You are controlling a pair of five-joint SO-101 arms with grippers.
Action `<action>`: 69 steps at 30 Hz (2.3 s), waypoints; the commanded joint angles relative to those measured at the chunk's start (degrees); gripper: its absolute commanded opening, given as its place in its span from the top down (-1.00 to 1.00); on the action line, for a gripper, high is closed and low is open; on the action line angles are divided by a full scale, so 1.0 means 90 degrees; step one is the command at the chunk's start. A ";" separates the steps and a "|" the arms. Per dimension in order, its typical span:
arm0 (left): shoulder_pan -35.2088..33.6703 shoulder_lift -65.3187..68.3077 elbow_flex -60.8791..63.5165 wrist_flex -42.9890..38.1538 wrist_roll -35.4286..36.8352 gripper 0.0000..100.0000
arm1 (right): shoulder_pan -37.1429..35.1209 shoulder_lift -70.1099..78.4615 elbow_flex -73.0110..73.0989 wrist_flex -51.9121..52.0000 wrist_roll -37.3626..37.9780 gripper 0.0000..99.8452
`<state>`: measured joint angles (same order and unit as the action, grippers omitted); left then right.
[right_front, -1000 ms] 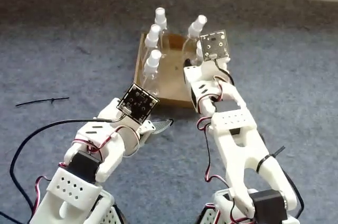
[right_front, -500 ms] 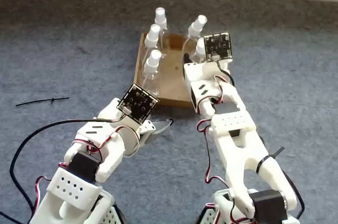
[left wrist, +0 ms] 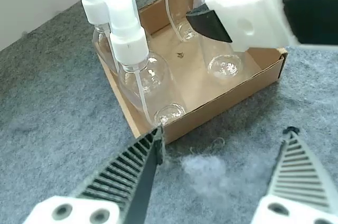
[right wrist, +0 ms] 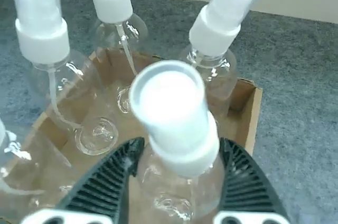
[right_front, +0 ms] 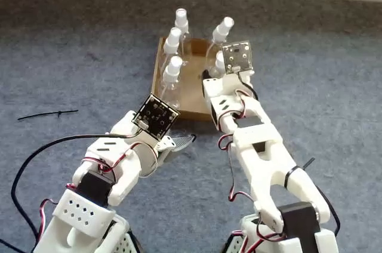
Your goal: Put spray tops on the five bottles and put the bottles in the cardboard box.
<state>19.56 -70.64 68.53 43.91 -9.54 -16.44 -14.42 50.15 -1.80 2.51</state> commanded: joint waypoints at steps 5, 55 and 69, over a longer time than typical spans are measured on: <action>-0.0093 0.0015 -0.0015 0.0000 0.0000 0.37 | -0.0034 0.0034 -0.0024 -0.0132 -0.0010 0.76; -0.0093 0.0015 -0.0015 -0.0010 -0.0010 0.37 | -0.0034 -0.1109 -0.0024 0.0249 -0.0010 0.19; -0.0571 0.0005 -0.0112 -0.0029 0.0215 0.37 | -0.0005 -0.4010 -0.1724 0.4283 -0.0029 0.37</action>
<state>19.12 -70.64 68.62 43.91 -9.54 -16.44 -42.64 38.46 29.49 2.42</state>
